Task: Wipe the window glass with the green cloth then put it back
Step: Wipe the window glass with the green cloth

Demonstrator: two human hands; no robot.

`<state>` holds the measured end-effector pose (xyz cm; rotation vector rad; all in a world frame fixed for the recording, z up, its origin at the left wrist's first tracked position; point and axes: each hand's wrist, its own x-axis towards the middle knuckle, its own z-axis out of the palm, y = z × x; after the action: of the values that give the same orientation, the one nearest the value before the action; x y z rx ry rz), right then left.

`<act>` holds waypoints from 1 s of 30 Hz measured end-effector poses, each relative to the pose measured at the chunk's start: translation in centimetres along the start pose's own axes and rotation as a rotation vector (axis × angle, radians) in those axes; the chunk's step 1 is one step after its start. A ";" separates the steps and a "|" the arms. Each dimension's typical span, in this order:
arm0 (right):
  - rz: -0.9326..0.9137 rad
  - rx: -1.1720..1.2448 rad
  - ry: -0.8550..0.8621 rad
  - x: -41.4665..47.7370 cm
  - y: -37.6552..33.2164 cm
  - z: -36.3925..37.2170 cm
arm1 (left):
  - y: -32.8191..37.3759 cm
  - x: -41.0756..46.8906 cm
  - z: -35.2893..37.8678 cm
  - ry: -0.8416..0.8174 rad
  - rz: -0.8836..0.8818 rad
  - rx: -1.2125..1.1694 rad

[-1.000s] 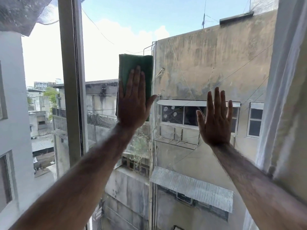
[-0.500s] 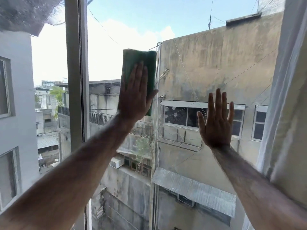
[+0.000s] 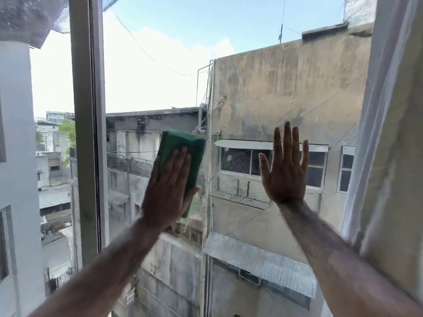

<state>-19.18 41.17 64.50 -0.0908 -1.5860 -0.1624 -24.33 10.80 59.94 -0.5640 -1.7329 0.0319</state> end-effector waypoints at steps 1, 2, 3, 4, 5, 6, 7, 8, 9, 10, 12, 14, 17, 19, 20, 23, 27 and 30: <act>-0.001 -0.001 0.002 0.0 0.0 0.0 | 0.0 3.6 -0.5 0.048 -0.124 -0.032; 0.002 -0.001 0.006 0.1 0.0 0.0 | 0.4 7.1 -0.9 0.077 -0.219 -0.072; 0.004 0.001 0.009 0.1 0.0 0.1 | 1.0 10.2 -1.4 0.102 -0.283 -0.106; 0.004 0.007 0.009 0.1 0.0 0.1 | 1.8 12.3 -1.6 0.131 -0.316 -0.122; 0.002 0.015 0.006 0.1 0.0 0.0 | 2.9 13.5 -1.5 0.153 -0.311 -0.119; -0.001 0.020 0.004 0.2 0.2 0.0 | 4.1 13.8 -1.1 0.170 -0.268 -0.113; 0.000 0.018 0.004 0.3 0.3 -0.1 | 5.1 13.0 -0.6 0.179 -0.188 -0.103; 0.001 0.014 0.007 0.3 0.3 -0.1 | 5.8 11.3 -0.1 0.162 -0.082 -0.095; 0.000 0.011 0.010 0.3 0.3 -0.1 | 6.1 8.8 0.2 0.127 0.028 -0.079; -0.001 0.012 0.011 0.2 0.2 -0.2 | 5.9 5.8 0.6 0.079 0.129 -0.049; -0.005 0.022 0.012 0.1 0.1 -0.3 | 4.5 0.5 0.9 0.004 0.243 0.024; -0.003 0.017 0.009 0.1 0.1 -0.3 | 2.3 -1.3 0.6 0.013 0.186 0.035; -0.001 0.008 0.004 0.1 0.2 -0.2 | 1.5 4.4 -0.7 0.069 -0.193 -0.008; -0.003 0.012 0.000 0.0 0.2 -0.2 | 2.9 10.4 -1.9 0.101 -0.420 -0.089; -0.002 0.014 -0.003 0.0 0.2 -0.2 | 4.0 12.4 -2.3 0.110 -0.451 -0.113; -0.003 0.011 -0.006 0.0 0.3 -0.2 | 6.8 12.6 -0.8 0.134 -0.120 -0.113; -0.002 0.012 0.000 0.1 0.4 -0.4 | 6.1 2.8 1.0 0.031 0.117 -0.068; -0.004 0.011 0.005 -0.2 0.4 -0.2 | 1.6 -2.1 0.9 -0.005 0.074 -0.046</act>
<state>-18.90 41.53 64.37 -0.0788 -1.5816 -0.1567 -24.34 11.65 57.26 -0.6622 -1.7204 0.0460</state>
